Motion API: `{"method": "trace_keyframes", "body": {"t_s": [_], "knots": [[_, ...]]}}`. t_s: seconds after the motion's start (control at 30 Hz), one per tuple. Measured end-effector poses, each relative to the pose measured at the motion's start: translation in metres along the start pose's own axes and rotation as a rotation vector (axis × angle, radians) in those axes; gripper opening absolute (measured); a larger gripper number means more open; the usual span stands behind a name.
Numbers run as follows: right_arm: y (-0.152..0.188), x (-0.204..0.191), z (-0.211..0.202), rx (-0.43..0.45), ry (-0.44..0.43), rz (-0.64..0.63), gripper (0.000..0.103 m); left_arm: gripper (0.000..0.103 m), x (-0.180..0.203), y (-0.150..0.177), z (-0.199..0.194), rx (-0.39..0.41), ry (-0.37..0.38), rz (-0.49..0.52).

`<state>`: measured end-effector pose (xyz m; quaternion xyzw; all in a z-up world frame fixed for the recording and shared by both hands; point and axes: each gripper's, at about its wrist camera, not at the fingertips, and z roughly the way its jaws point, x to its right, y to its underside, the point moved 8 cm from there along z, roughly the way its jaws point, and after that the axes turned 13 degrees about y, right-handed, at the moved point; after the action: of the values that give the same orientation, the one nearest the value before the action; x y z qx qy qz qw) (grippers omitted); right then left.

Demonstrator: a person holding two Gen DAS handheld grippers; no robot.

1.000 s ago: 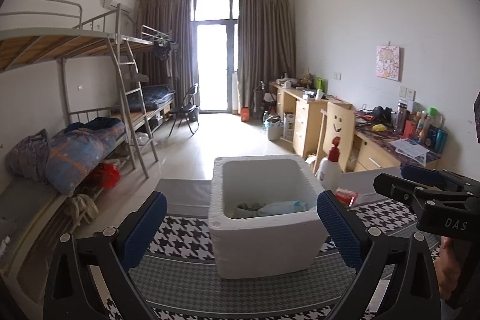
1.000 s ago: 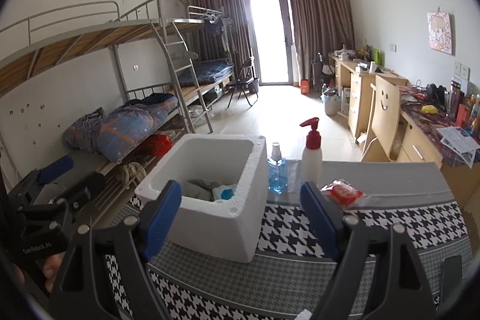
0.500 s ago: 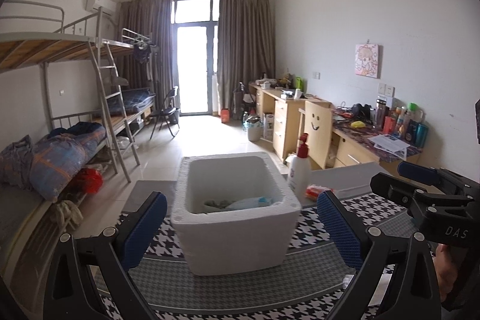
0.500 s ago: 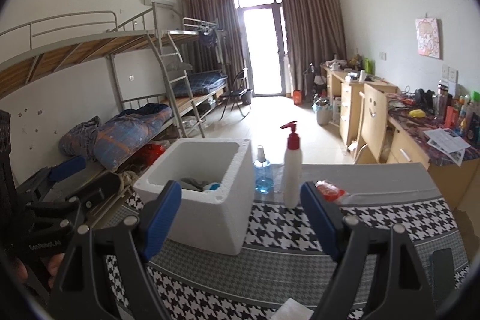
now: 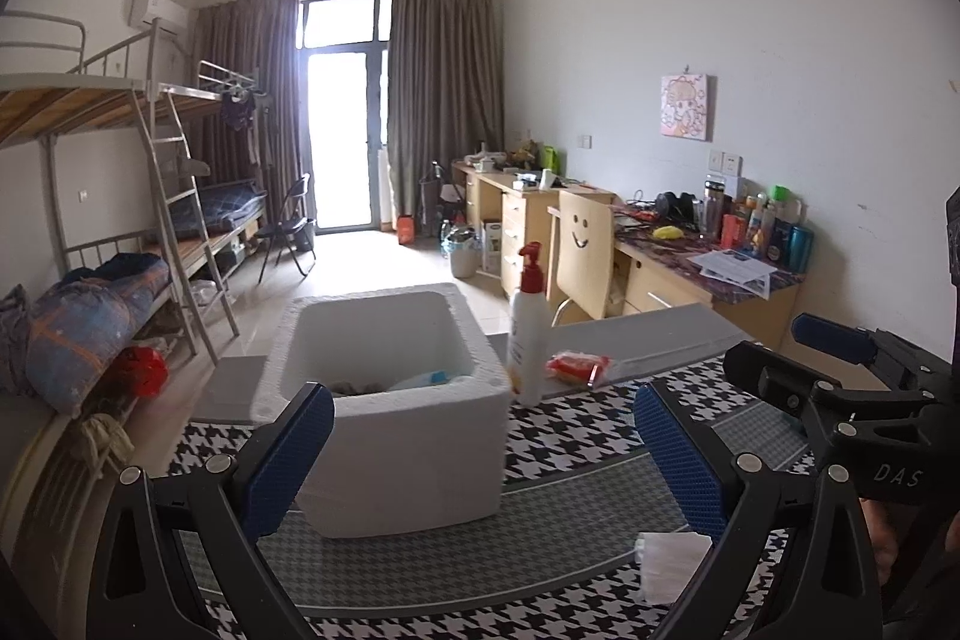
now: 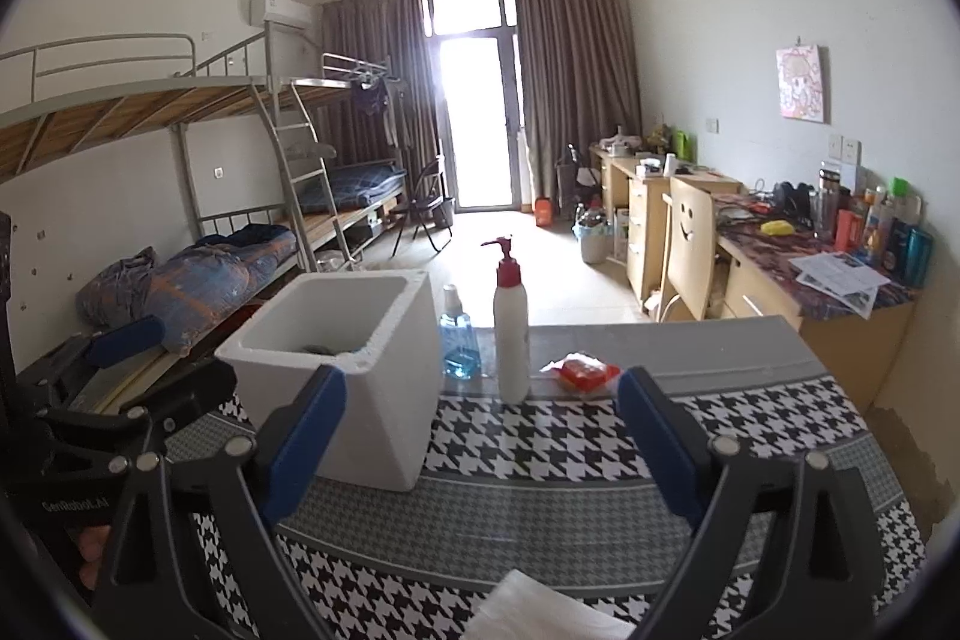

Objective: Organize soft objects
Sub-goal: 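Withdraw both tools from the box back over the table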

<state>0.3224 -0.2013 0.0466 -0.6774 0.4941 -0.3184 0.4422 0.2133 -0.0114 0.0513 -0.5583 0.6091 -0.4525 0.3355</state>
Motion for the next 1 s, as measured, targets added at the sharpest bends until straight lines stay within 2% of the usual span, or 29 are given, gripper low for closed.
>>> {"method": "trace_keyframes", "body": {"t_s": [0.57,1.0], "knots": [[0.021,0.033,-0.007,-0.012,0.074,0.045,0.095,0.101,0.033,0.023,0.013,-0.032,0.135,0.0],[0.046,0.046,-0.011,-0.03,0.13,0.016,0.095,0.102,0.054,0.047,0.026,-0.075,0.182,0.028]]}}
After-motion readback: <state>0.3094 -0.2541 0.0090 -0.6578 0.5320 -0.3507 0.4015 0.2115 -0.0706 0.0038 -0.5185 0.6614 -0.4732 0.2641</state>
